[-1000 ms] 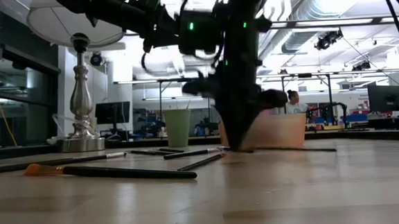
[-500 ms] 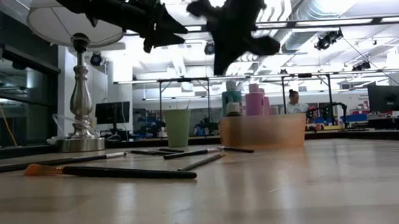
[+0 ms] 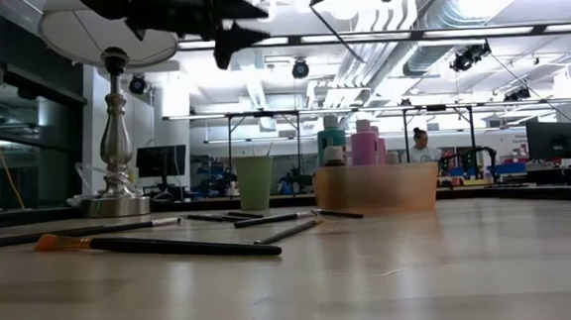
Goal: Pick & Place Paint Supplies
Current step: Put the yellow paint brush into the green cup
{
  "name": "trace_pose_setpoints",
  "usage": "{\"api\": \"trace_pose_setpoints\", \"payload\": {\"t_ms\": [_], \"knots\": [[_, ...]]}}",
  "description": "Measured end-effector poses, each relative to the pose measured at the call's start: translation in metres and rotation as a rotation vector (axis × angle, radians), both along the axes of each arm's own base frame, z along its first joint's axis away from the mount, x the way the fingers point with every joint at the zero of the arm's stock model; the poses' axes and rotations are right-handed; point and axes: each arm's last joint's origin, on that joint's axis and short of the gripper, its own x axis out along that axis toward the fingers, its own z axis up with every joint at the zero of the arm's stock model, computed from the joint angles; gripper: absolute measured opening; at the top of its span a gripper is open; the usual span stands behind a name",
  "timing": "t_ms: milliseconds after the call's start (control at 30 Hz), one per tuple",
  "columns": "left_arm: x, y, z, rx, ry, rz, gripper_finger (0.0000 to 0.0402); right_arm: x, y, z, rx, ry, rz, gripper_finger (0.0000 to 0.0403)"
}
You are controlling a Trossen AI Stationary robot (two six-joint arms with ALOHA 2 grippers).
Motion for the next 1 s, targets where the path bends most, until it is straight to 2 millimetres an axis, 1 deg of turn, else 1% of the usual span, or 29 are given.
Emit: {"api": "trace_pose_setpoints", "payload": {"t_ms": [100, 167, 300, 433, 533, 700, 800, 900, 1000], "knots": [[0.0, -0.003, 0.005, -0.054, -0.052, -0.113, 0.0196, 0.005, 0.0, 0.015, -0.107, -0.092, 0.06, 0.0003], [0.0, -0.005, 0.009, -0.086, -0.079, -0.158, 0.0196, 0.009, 0.0, 0.024, -0.162, -0.157, 0.1, 0.0003], [0.0, -0.005, 0.013, -0.131, -0.112, -0.181, 0.0196, 0.015, 0.002, 0.036, -0.239, -0.26, 0.167, 0.0003], [0.0, -0.005, 0.014, -0.139, -0.121, -0.182, 0.0196, 0.016, 0.002, 0.04, -0.255, -0.3, 0.203, 0.0003], [0.0, -0.005, 0.016, -0.146, -0.137, -0.193, 0.0196, 0.016, 0.002, 0.041, -0.256, -0.308, 0.204, 0.0003], [0.0, -0.006, 0.021, -0.158, -0.177, -0.207, 0.0196, 0.032, 0.003, 0.034, -0.25, -0.362, 0.248, 0.0003], [0.0, -0.007, 0.024, -0.156, -0.202, -0.232, 0.0196, 0.043, 0.003, 0.028, -0.254, -0.385, 0.245, 0.0003], [0.0, -0.007, 0.025, -0.156, -0.201, -0.241, 0.0196, 0.051, 0.002, 0.023, -0.26, -0.396, 0.228, 0.0003], [0.0, -0.007, 0.024, -0.156, -0.2, -0.241, 0.0193, 0.052, 0.002, 0.022, -0.262, -0.391, 0.218, 0.0003]]}}
